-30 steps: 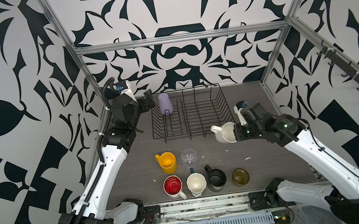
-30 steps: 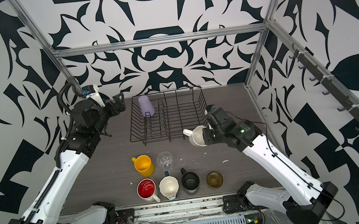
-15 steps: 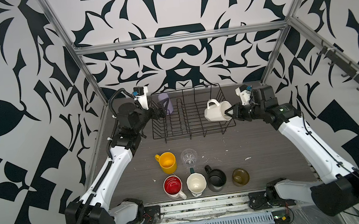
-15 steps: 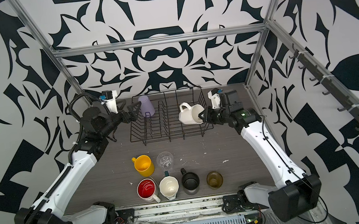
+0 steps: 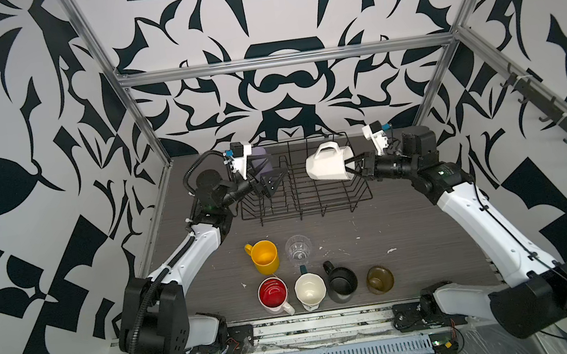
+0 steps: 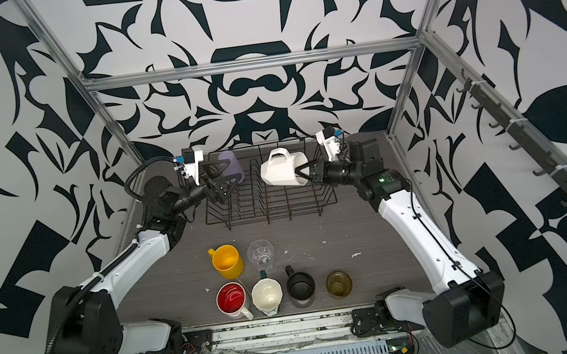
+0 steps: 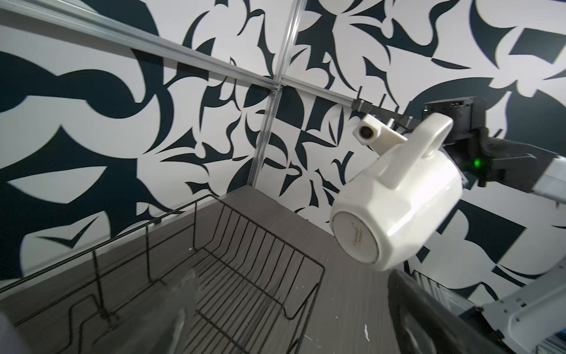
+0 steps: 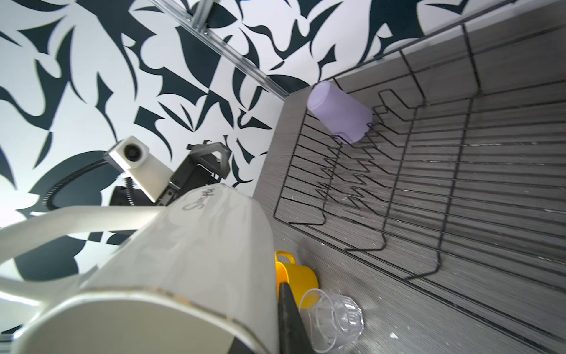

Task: Load cups into a dish rack
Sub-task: Place the cup upside down at the dish rack.

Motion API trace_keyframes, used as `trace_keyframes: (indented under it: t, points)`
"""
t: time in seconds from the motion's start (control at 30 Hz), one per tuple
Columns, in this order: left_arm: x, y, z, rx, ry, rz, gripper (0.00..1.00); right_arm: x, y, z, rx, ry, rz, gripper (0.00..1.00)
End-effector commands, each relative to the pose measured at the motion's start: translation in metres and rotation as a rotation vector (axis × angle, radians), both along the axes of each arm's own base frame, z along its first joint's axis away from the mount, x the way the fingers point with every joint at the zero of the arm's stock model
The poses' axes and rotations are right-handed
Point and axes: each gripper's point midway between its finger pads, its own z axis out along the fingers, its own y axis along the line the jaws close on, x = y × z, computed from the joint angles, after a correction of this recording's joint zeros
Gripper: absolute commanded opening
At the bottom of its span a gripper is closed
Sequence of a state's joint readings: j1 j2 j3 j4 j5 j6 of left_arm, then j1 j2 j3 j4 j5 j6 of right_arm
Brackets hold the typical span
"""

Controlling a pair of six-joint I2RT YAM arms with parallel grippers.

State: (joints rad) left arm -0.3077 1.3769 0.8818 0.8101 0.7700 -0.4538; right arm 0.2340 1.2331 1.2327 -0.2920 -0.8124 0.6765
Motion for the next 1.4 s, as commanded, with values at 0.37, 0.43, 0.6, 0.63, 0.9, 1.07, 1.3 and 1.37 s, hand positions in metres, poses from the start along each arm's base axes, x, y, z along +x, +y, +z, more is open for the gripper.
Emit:
trace_keyframes:
  t: [0.37, 0.43, 0.6, 0.63, 0.9, 1.07, 1.3, 1.37]
  points:
    - [-0.034, -0.005, 0.025, -0.045, -0.145, -0.142, 0.99, -0.009, 0.050, 0.070, 0.126, -0.228, 0.199, 0.00]
    - [-0.039, -0.004, 0.026, -0.044, -0.160, -0.153, 0.99, -0.009, 0.055, 0.072, 0.128, -0.232, 0.215, 0.00]
    - [-0.047, -0.005, 0.024, -0.035, -0.172, -0.187, 0.99, -0.012, 0.067, 0.075, 0.131, -0.241, 0.260, 0.00]
    - [-0.049, -0.005, 0.024, -0.034, -0.173, -0.194, 0.99, -0.014, 0.071, 0.074, 0.132, -0.239, 0.273, 0.00]
    - [-0.056, -0.004, 0.029, -0.039, -0.195, -0.205, 0.99, -0.025, 0.099, 0.072, 0.132, -0.238, 0.360, 0.00]
    - [-0.058, -0.004, 0.030, -0.041, -0.203, -0.216, 0.99, -0.030, 0.113, 0.068, 0.139, -0.226, 0.399, 0.00]
    - [-0.064, -0.005, 0.030, -0.058, -0.209, -0.265, 0.99, -0.031, 0.124, 0.068, 0.171, -0.215, 0.431, 0.00]
    - [-0.066, -0.006, 0.030, -0.061, -0.208, -0.278, 0.99, -0.031, 0.125, 0.069, 0.179, -0.215, 0.433, 0.00]
